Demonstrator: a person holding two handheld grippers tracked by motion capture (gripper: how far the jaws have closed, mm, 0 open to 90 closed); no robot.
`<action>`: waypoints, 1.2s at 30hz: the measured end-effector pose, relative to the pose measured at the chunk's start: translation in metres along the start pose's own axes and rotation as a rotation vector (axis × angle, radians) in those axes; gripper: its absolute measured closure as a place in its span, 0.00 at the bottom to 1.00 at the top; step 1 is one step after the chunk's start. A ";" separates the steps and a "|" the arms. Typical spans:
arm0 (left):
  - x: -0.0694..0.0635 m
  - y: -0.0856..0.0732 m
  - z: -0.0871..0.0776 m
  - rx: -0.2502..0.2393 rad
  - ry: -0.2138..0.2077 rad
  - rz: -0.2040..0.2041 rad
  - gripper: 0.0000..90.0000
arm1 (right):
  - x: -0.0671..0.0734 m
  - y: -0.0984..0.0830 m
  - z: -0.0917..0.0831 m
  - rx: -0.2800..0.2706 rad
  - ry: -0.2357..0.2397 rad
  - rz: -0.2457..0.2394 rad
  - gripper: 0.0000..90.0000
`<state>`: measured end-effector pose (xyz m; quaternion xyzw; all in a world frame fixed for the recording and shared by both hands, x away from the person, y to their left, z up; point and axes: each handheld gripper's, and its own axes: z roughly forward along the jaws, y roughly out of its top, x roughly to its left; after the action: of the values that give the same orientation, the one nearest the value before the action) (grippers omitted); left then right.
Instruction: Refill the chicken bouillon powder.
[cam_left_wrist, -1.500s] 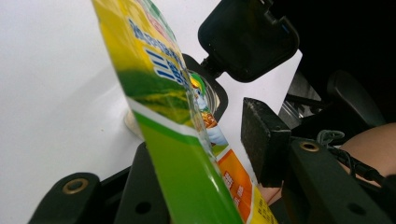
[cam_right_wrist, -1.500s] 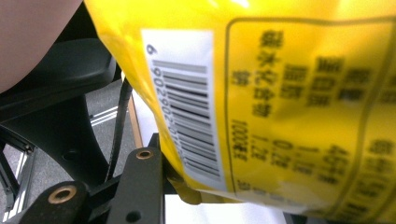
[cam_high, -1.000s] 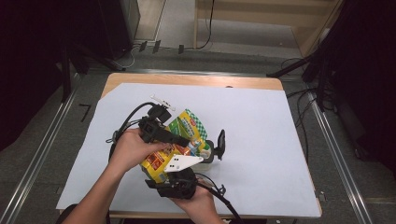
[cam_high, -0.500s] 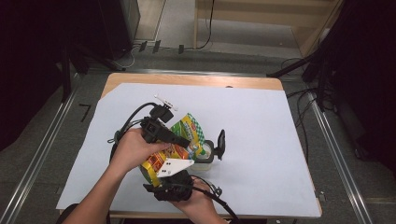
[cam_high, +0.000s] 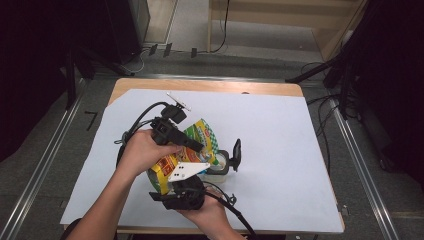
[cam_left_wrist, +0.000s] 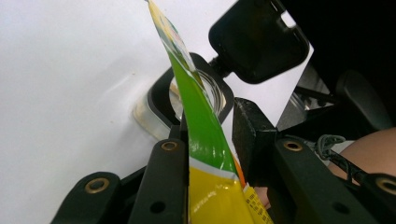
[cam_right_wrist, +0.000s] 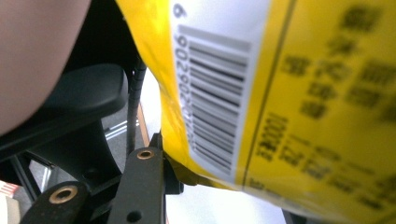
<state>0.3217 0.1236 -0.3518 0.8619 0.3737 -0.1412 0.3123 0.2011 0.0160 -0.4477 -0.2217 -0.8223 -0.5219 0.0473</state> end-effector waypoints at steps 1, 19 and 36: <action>0.000 0.000 0.000 0.000 0.000 0.000 0.84 | 0.000 0.000 0.000 0.000 0.000 0.000 0.69; 0.005 -0.005 0.005 -0.012 -0.040 -0.032 0.78 | -0.007 -0.005 -0.005 -0.004 -0.006 -0.019 0.71; 0.007 -0.006 0.007 0.018 0.005 -0.044 0.94 | -0.002 -0.006 0.000 0.010 -0.008 -0.052 0.64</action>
<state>0.3218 0.1261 -0.3635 0.8567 0.3918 -0.1494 0.3004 0.2005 0.0130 -0.4538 -0.2024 -0.8305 -0.5180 0.0314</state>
